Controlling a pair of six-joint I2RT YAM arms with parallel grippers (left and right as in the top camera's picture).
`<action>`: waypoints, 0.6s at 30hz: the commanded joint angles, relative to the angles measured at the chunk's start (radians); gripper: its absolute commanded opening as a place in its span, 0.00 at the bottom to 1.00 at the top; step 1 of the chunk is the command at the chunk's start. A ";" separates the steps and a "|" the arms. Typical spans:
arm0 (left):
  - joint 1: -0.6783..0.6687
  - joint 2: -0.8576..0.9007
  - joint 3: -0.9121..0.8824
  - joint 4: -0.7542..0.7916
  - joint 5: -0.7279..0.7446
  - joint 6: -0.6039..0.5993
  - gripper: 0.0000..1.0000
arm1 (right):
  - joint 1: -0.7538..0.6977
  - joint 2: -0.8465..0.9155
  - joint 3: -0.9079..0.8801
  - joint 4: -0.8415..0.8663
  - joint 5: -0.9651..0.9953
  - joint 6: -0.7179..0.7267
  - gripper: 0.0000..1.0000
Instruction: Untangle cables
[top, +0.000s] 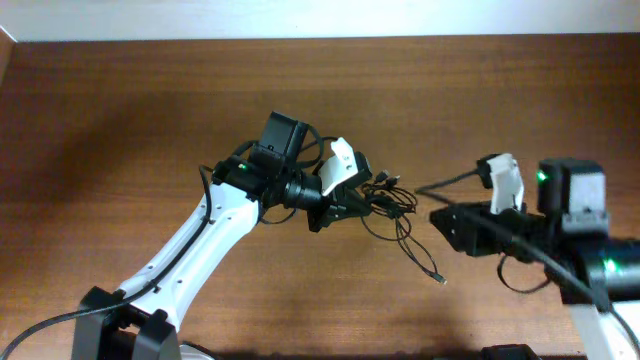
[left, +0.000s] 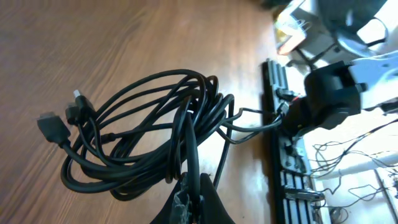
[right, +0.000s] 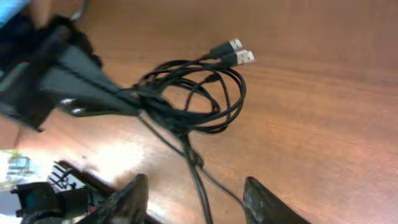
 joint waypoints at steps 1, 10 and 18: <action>0.002 -0.023 0.011 0.006 0.087 0.035 0.00 | 0.005 0.126 0.010 0.004 -0.097 -0.002 0.67; -0.003 -0.021 0.007 0.003 0.052 0.080 0.00 | 0.005 0.550 0.008 -0.001 -0.383 0.394 0.73; -0.067 -0.021 0.007 0.057 -0.001 0.080 0.00 | 0.005 0.621 0.009 0.111 -0.462 0.446 0.56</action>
